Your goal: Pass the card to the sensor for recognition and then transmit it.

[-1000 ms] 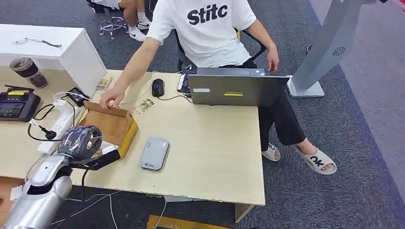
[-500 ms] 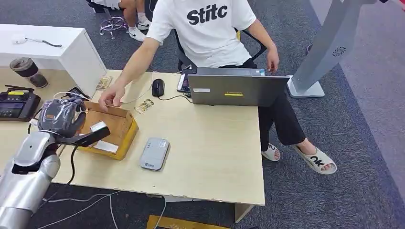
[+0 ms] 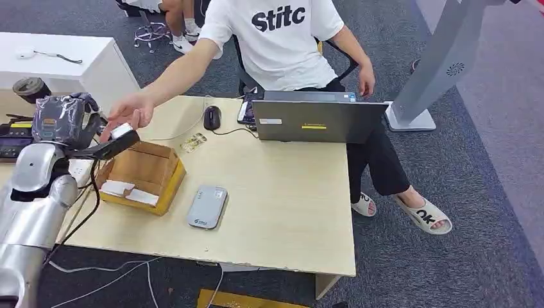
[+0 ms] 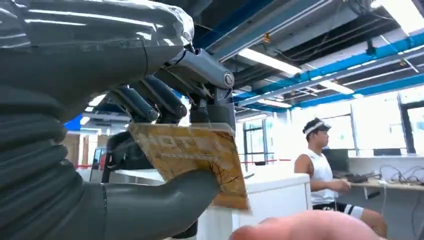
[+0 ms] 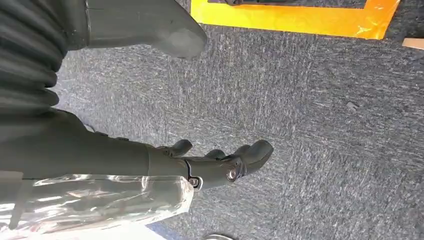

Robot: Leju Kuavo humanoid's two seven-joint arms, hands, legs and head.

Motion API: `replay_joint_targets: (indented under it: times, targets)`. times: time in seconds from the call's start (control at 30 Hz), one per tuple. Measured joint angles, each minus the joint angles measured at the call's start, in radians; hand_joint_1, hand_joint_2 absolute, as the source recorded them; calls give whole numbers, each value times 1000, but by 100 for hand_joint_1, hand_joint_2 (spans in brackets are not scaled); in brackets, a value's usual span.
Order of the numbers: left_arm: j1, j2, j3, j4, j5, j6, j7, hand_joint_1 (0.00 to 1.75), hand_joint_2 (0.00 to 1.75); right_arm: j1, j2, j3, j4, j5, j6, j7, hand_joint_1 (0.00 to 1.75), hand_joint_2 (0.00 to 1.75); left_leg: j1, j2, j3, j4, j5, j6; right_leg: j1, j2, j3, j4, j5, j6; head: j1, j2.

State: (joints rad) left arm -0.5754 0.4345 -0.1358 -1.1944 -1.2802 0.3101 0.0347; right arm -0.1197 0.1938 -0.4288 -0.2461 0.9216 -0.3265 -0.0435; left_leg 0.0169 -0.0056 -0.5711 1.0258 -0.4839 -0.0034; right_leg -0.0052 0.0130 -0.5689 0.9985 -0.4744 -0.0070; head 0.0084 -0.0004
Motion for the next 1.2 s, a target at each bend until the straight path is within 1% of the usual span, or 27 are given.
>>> replay_joint_targets:
  times: [0.13,0.17,0.2,0.23,0.33,0.5,0.8,0.97,1.13,1.17,1.2]
  targets:
    - [-25,-19,0,22,5,25,3,66,175,-3,0,0,0,0,0,1,0,175,0,0,0,0,0,0,0,0,0,0,0,0,0,0]
    - [-27,-23,0,26,6,26,4,0,175,-3,0,0,0,0,0,1,0,175,0,0,0,0,0,0,0,0,0,0,0,0,0,0]
    - [-31,-26,0,29,6,27,4,0,175,-2,0,0,0,0,0,1,0,175,0,0,0,0,0,0,0,0,0,0,0,0,0,0]
    - [-34,-28,0,31,6,31,4,0,0,-3,0,0,0,0,0,1,0,175,0,0,0,0,0,0,0,0,0,0,0,0,0,0]
    - [-37,-36,0,34,9,62,6,0,0,-3,0,0,0,0,0,1,0,175,0,0,0,0,0,0,0,0,0,0,0,0,0,0]
    - [-24,-58,3,33,65,120,-20,0,0,-2,0,0,0,-1,-10,2,0,175,0,0,0,0,0,0,0,0,0,0,0,0,0,0]
    - [61,-60,54,15,141,126,-55,0,0,3,0,0,2,-3,-16,3,0,175,0,1,0,0,0,0,0,1,0,0,0,0,0,0]
    - [110,-57,71,-8,138,126,-65,0,0,5,0,0,3,-3,-16,1,0,175,0,1,0,0,0,0,0,1,0,0,0,0,0,0]
    - [133,-55,76,-23,139,126,-65,0,0,5,0,0,5,-7,-17,-3,0,175,0,1,0,0,0,0,0,1,0,0,0,0,0,0]
    - [140,-55,79,-30,144,126,-65,0,175,5,0,0,6,-9,-17,-3,0,175,0,1,0,0,0,0,0,1,0,0,0,0,0,0]
    - [146,-55,83,-37,150,126,-65,0,175,6,0,0,7,-10,-17,-5,0,175,0,1,0,0,0,0,0,1,0,0,0,0,0,0]
